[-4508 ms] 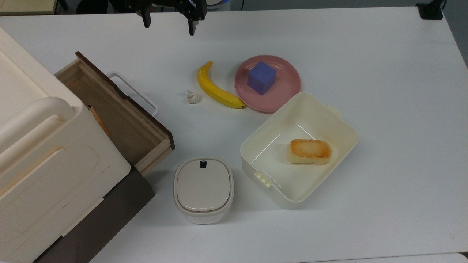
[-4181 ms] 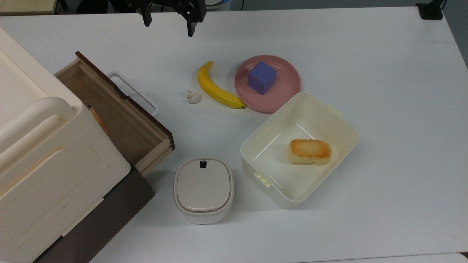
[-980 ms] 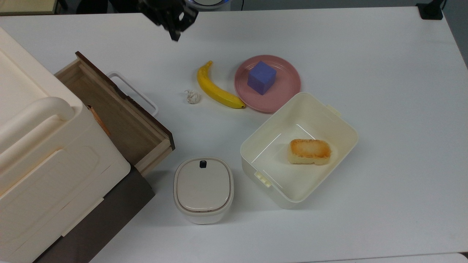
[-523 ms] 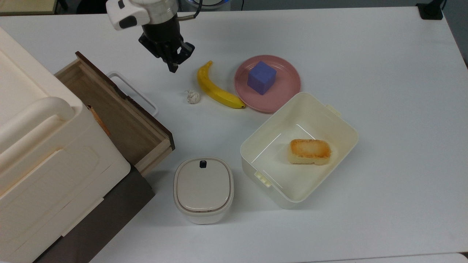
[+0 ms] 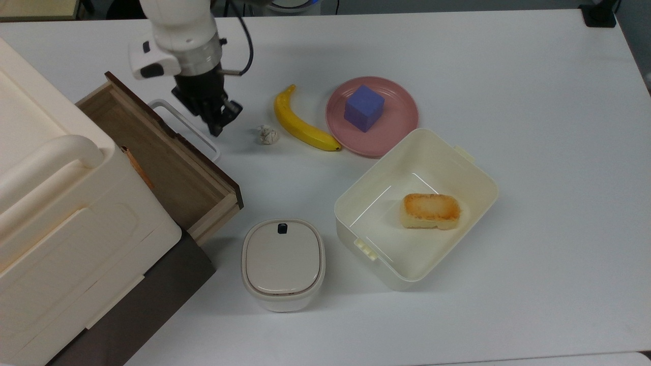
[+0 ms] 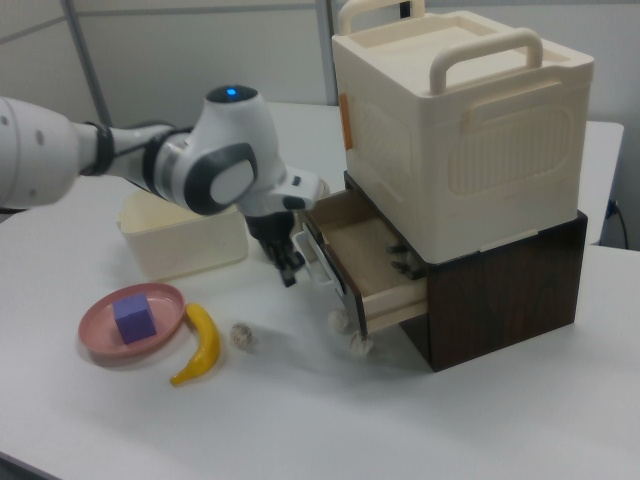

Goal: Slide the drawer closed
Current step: 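Push the drawer front with the gripper into the brown cabinet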

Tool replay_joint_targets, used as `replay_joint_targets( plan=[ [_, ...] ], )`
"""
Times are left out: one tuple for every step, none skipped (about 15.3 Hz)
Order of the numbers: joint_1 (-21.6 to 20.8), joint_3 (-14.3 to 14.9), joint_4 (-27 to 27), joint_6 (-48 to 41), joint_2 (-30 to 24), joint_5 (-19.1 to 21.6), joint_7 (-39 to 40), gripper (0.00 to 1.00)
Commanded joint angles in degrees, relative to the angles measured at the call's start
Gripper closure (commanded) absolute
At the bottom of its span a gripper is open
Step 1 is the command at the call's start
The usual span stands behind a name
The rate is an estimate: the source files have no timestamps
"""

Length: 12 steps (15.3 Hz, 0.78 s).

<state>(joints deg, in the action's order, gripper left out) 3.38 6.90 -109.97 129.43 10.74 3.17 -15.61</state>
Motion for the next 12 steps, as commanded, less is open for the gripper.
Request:
replay_joint_targets(
  plan=[
    [1.27,0.39,-0.33,10.03,2.52,0.61,-3.55,1.00],
    [1.89,0.56,-0.50,13.10,2.87,0.61,-4.60,1.00],
    [2.42,0.65,-0.51,16.00,3.05,0.61,-6.00,1.00],
    [2.86,0.74,-0.51,18.47,3.23,0.61,-7.32,1.00],
    [3.21,1.00,-0.42,20.67,3.58,0.61,-8.38,1.00],
    [3.39,1.44,-0.42,22.87,3.76,0.61,-9.34,1.00],
    [3.56,2.05,-0.42,25.06,3.84,0.61,-10.83,1.00],
    [3.56,2.76,-0.42,27.17,3.93,0.61,-12.50,1.00],
    [3.56,3.29,-0.33,28.94,4.19,0.61,-14.00,1.00],
    [3.56,3.81,-0.24,30.00,4.20,0.61,-15.14,1.00],
    [3.56,4.17,-0.24,30.70,4.20,0.61,-15.50,1.00],
    [3.56,4.43,-0.24,30.80,4.28,0.52,-15.42,1.00]
  ],
)
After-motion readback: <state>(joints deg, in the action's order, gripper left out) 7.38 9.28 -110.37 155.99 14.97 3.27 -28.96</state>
